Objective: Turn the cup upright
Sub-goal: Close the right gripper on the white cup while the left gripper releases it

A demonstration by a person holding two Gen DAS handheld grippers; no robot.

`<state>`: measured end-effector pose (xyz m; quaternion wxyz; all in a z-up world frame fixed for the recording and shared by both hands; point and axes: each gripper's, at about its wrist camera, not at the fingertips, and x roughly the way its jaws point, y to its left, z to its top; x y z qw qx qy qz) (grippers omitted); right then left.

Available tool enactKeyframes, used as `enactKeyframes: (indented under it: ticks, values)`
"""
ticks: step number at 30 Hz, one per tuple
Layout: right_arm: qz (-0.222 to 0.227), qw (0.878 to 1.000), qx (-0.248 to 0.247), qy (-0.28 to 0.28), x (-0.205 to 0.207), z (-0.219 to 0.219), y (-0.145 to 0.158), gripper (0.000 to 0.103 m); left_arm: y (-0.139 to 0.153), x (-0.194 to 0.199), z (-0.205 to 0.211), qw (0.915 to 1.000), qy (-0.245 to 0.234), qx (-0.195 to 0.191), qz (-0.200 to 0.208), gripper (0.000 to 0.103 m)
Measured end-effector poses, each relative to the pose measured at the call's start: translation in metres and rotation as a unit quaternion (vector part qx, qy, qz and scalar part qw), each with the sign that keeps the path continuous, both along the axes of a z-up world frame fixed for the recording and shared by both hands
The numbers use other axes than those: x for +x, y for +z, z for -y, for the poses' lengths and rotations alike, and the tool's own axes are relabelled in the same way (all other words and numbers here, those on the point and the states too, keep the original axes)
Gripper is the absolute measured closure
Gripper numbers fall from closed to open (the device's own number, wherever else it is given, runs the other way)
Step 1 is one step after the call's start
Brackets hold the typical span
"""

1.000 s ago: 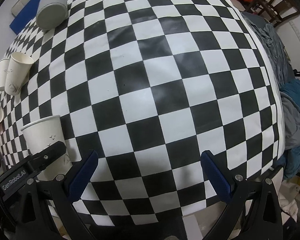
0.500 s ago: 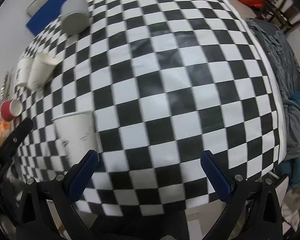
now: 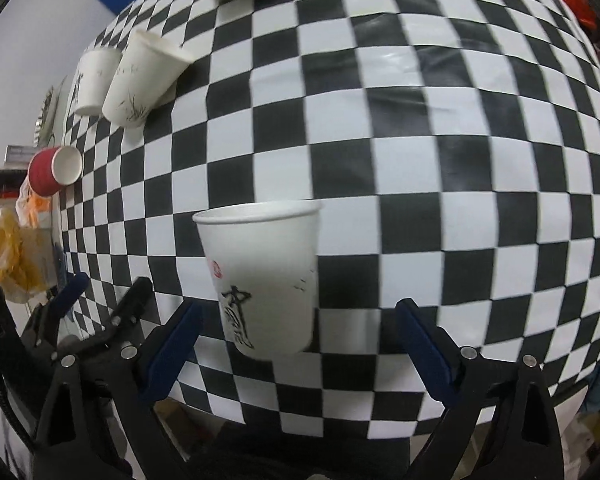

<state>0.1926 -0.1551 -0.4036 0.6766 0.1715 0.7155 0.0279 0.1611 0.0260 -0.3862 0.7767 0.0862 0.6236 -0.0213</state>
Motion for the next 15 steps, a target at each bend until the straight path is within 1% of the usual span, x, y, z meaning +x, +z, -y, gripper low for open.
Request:
enactKeyframes:
  ticks: [4,7,9,12,15]
  values:
    - [-0.018,1.0,0.017,0.001,0.006,-0.007,-0.015,0.009,-0.006,0.001,-0.006,0.9999,0.007,0.001,-0.01,0.001]
    - [-0.031,0.999,0.031,0.001,0.008,-0.008,-0.027,0.021,-0.008,0.002,-0.004,0.9999,0.007,0.006,-0.013,0.001]
    - [-0.037,0.998,0.041,-0.002,0.009,-0.009,-0.034,0.038,-0.007,0.004,-0.002,0.9998,0.006,0.007,-0.016,0.001]
    - [-0.016,0.999,0.044,-0.012,0.01,-0.007,-0.03,0.038,-0.006,0.008,0.001,0.9998,0.008,0.006,-0.017,0.001]
    - [0.04,0.998,0.041,-0.04,0.015,0.005,-0.015,0.038,-0.004,0.017,0.004,0.9997,0.015,0.0,-0.019,0.001]
